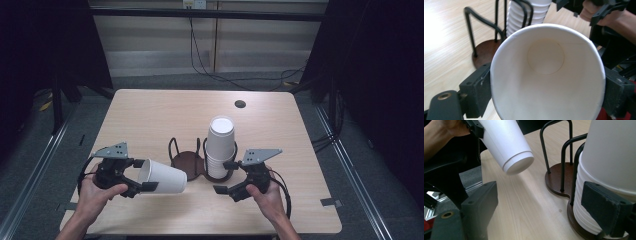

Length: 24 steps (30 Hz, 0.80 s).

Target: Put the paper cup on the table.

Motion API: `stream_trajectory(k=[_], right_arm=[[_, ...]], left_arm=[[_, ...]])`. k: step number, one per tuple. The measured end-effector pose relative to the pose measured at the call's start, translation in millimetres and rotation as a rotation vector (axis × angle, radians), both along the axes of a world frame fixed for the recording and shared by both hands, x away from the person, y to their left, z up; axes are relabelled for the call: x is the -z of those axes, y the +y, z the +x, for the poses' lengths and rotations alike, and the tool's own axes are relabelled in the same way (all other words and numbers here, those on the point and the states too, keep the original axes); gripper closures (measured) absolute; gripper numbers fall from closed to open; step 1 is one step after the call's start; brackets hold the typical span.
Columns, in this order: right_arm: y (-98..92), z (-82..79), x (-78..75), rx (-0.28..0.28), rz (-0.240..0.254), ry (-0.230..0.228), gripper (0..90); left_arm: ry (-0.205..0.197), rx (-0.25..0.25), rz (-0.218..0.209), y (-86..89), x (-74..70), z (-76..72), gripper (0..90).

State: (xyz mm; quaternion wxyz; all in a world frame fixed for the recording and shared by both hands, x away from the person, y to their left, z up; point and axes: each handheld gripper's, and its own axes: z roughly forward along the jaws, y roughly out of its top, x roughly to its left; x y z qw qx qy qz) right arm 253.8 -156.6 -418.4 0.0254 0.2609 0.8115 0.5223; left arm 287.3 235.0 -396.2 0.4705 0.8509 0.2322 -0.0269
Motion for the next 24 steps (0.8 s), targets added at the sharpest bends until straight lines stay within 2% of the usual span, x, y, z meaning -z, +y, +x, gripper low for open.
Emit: stream_trajectory(k=[3,6,8,11,15,17,21,24], right_arm=[[-0.4,-0.3,-0.2,0.004,-0.002,-0.002,14.6],[-0.2,2.0,1.5,0.003,0.005,0.004,14.6],[1.9,3.7,2.7,0.002,-0.007,0.006,14.6],[2.7,2.5,2.5,0.008,-0.022,0.008,14.4],[0.4,-1.5,4.7,0.014,-0.050,0.009,14.5],[-2.0,-4.9,7.5,0.024,-0.053,0.005,14.5],[-6.8,-8.2,9.4,0.040,-0.061,0.005,14.5],[-11.0,-7.7,9.5,0.061,-0.053,0.004,14.4]], left_arm=[[0.010,-0.008,0.009,5.6,-0.7,3.4,13.1],[0.009,-0.020,0.071,7.9,-3.9,8.0,13.1],[0.012,-0.015,0.084,11.3,-6.9,9.8,13.0],[0.012,-0.022,0.130,16.4,-8.5,10.8,12.8],[0.021,-0.042,0.176,24.2,-5.6,15.3,12.6],[0.017,-0.042,0.214,25.6,-2.8,18.5,12.4],[0.043,-0.048,0.247,27.3,0.7,26.9,12.2],[0.024,-0.053,0.290,26.2,-2.7,31.4,12.2]])
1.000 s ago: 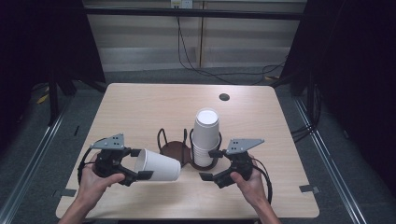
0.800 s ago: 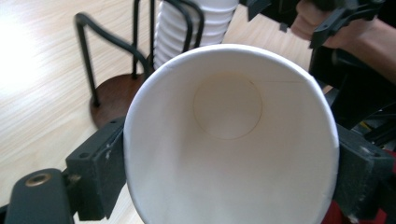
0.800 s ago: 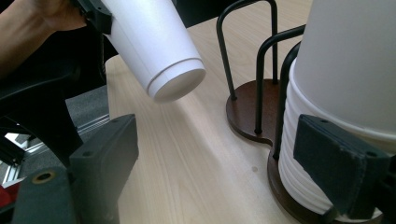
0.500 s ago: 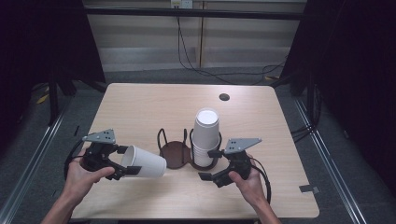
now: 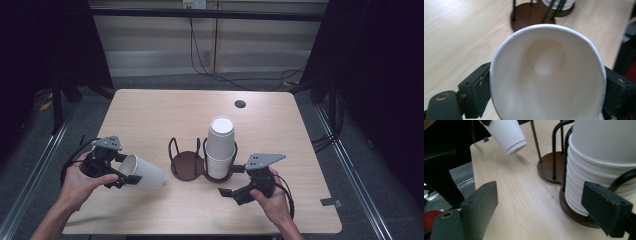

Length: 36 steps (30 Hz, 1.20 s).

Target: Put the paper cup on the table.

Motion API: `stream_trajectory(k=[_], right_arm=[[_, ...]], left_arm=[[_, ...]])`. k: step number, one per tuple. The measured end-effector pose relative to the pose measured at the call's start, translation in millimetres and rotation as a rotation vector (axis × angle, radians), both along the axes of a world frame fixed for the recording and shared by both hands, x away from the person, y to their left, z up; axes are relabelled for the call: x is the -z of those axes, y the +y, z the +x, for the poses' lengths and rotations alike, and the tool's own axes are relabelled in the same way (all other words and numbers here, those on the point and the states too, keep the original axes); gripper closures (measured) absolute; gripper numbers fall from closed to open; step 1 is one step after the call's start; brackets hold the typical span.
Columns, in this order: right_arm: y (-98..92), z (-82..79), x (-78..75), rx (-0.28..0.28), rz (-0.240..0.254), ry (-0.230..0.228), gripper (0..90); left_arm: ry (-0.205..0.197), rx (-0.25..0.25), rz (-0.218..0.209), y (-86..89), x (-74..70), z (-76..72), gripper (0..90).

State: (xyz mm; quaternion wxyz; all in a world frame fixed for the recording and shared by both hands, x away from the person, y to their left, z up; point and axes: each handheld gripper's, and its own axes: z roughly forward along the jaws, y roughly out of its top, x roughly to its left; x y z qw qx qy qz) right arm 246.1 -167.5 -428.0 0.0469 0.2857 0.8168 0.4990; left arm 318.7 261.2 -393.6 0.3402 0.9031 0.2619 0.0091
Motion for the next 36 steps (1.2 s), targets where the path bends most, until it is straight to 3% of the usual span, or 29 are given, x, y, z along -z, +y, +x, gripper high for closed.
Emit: stream_trajectory(k=[12,18,24,27,29,32,36], right_arm=[[0.3,-1.0,1.4,-0.004,-0.013,-0.001,14.5],[-0.2,-0.8,1.8,0.000,-0.013,-0.001,14.5],[0.5,-1.1,2.3,-0.010,-0.016,-0.002,14.5],[0.8,-0.9,2.6,-0.009,-0.018,-0.001,14.5],[0.9,-0.5,2.8,-0.009,-0.018,0.001,14.5],[1.0,-0.5,2.6,-0.013,-0.020,0.003,14.5],[1.4,-0.1,3.3,-0.015,-0.022,0.005,14.4]], left_arm=[[-0.021,-0.024,0.099,-9.3,-12.7,31.1,12.0],[-0.021,-0.044,0.108,-14.2,-17.6,43.4,12.0],[-0.042,-0.044,0.207,-22.7,-23.0,55.5,11.9],[-0.013,-0.051,0.213,-27.5,-23.4,64.1,11.9],[-0.016,-0.059,0.249,-31.8,-21.4,68.5,11.9],[0.009,-0.063,0.251,-37.6,-19.9,74.6,11.8],[0.019,-0.033,0.318,-47.5,-20.2,79.6,11.4]])
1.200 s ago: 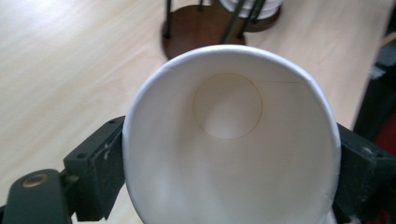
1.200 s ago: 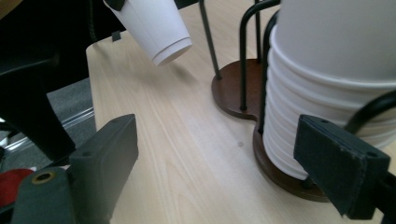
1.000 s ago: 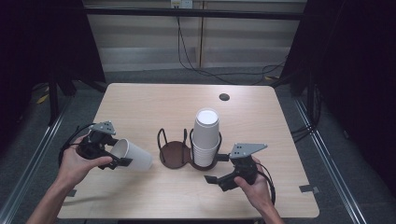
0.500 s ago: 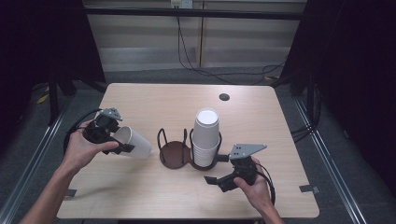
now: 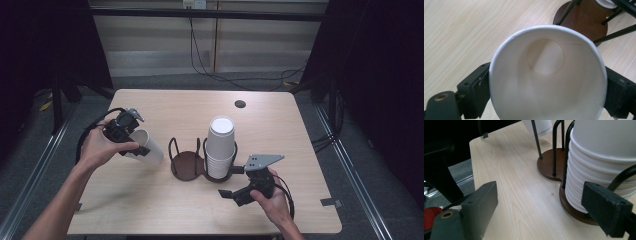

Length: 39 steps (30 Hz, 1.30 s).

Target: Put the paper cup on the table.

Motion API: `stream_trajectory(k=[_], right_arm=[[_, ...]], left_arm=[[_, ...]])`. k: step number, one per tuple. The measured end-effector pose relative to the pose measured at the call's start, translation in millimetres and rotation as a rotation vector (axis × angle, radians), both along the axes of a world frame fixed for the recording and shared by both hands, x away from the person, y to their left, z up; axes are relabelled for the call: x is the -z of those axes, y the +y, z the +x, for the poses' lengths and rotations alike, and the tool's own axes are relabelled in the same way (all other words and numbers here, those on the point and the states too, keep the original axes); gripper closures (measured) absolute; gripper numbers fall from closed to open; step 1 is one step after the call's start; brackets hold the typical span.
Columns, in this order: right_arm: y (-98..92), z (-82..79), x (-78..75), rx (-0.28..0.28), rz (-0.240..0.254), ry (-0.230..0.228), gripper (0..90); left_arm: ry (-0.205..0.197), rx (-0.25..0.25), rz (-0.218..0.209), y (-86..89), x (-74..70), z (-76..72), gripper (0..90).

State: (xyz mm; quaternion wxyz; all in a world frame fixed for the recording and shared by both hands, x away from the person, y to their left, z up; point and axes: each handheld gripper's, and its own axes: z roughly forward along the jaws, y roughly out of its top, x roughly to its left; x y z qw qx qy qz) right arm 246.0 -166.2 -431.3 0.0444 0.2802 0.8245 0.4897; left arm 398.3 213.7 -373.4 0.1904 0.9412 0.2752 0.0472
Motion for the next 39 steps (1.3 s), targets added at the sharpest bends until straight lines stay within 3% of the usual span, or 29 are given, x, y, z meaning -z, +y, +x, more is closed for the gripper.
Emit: stream_trajectory(k=[16,21,32,39], right_arm=[[-1.9,-0.5,-0.2,0.019,0.002,-0.005,14.5],[-2.5,-0.2,0.4,0.020,0.004,-0.004,14.5],[-2.7,1.6,1.8,0.043,-0.008,0.006,14.6],[-5.0,0.1,0.6,0.050,0.004,0.002,14.6]], left_arm=[[0.032,0.044,0.151,-30.8,18.2,12.3,10.1],[0.019,0.042,0.172,-37.4,19.3,11.8,8.0],[-0.002,0.037,0.169,-49.5,25.9,9.7,6.1],[-0.036,0.024,0.204,-52.9,31.3,9.0,5.8]])
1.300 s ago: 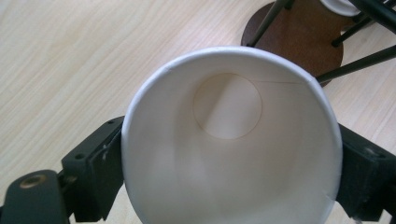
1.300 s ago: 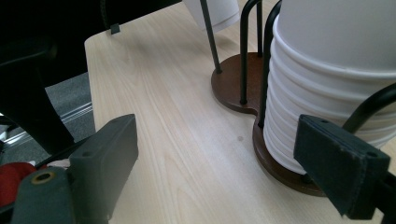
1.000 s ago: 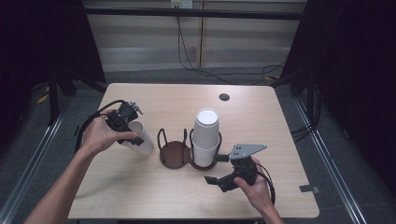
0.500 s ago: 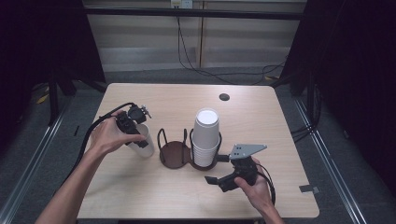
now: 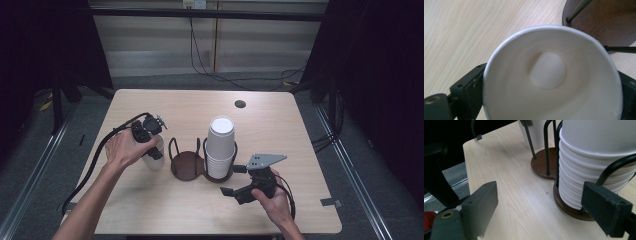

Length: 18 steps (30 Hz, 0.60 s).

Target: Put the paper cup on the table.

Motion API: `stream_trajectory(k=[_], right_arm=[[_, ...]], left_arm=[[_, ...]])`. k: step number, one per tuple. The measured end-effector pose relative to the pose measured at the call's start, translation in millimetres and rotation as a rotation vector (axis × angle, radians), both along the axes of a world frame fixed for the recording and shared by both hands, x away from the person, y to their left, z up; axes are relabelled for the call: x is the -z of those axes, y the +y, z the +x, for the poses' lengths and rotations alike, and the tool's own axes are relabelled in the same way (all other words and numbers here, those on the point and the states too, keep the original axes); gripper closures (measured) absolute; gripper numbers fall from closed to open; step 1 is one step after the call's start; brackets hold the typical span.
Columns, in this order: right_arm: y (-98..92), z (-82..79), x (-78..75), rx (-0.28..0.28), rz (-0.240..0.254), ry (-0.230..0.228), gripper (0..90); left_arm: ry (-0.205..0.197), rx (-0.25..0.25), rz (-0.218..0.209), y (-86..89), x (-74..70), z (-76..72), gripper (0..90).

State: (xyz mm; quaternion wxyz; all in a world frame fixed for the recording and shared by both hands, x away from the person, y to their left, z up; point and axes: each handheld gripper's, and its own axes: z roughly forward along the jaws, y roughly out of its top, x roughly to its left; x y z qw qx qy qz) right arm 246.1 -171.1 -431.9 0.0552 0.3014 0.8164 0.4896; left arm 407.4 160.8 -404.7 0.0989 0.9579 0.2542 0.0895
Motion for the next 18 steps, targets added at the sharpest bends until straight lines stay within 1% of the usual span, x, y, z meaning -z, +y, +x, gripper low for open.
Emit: stream_trajectory(k=[3,4,5,7,8,10,11,13,14,15,18], right_arm=[[0.4,0.2,0.4,0.001,-0.005,0.001,14.6],[0.9,-0.1,0.4,-0.001,-0.007,0.001,14.6],[1.1,-0.3,0.4,-0.003,-0.008,0.001,14.6],[1.4,-0.4,0.7,-0.003,-0.009,0.001,14.6],[1.4,-0.1,1.0,-0.003,-0.007,0.003,14.6],[1.4,0.0,1.4,-0.005,-0.005,0.004,14.6],[1.4,0.0,1.4,-0.005,-0.007,0.005,14.6],[1.6,0.1,1.6,-0.005,-0.006,0.006,14.6],[1.8,0.1,1.5,-0.006,-0.006,0.006,14.6],[1.9,-0.1,1.4,-0.005,-0.008,0.006,14.6],[2.1,-0.4,1.3,-0.005,-0.008,0.006,14.6]], left_arm=[[0.002,0.002,0.003,0.7,4.3,-0.8,5.6],[-0.001,0.005,-0.003,1.2,5.9,-1.2,5.1],[0.003,0.012,-0.003,2.0,7.5,-1.1,5.0],[0.011,0.009,-0.009,3.8,11.8,-2.1,4.7],[0.017,0.007,-0.014,5.1,12.8,-2.3,4.9],[0.013,0.017,-0.022,7.3,14.2,-3.9,5.1],[0.013,0.014,-0.026,8.2,15.0,-4.8,5.1],[0.021,0.017,-0.023,10.2,15.8,-5.6,5.0],[0.010,0.011,-0.035,11.3,16.5,-7.0,4.9],[0.013,0.021,-0.039,12.9,16.2,-7.1,4.9],[0.022,0.021,-0.061,18.4,18.2,-8.5,4.8]])
